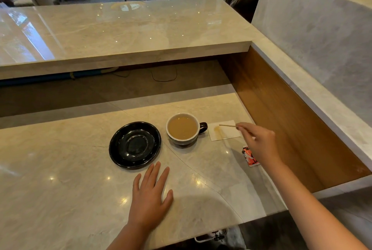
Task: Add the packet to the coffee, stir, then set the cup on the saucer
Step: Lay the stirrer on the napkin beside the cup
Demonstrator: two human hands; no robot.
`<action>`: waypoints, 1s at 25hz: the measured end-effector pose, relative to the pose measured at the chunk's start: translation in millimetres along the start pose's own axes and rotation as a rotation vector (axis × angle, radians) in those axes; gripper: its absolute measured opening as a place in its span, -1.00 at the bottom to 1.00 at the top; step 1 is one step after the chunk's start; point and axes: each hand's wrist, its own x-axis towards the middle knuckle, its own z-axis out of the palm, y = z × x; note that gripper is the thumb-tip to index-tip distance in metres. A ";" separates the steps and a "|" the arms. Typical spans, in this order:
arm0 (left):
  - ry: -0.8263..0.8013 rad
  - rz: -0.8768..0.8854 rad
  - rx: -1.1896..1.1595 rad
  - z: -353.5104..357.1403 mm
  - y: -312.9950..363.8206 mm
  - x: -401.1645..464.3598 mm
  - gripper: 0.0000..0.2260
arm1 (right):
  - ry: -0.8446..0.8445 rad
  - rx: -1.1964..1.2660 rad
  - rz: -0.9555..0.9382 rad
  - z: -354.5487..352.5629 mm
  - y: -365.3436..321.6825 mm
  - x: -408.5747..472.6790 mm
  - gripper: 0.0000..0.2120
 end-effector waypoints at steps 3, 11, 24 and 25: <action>-0.004 -0.002 0.000 1.5 -0.9 0.1 -0.45 | -0.098 -0.227 -0.317 16.5 17.6 -18.4 -0.84; -0.007 0.006 0.005 1.3 -1.2 1.6 -0.44 | -0.307 -0.320 -0.361 18.3 40.7 -63.1 -0.74; 0.003 0.009 -0.031 1.4 -1.1 0.7 -0.45 | -0.299 -0.279 -0.201 32.4 3.4 -24.7 -0.68; 0.006 0.013 -0.037 1.4 -1.5 0.5 -0.45 | -0.287 -0.273 -0.209 39.2 -4.0 -12.7 -0.67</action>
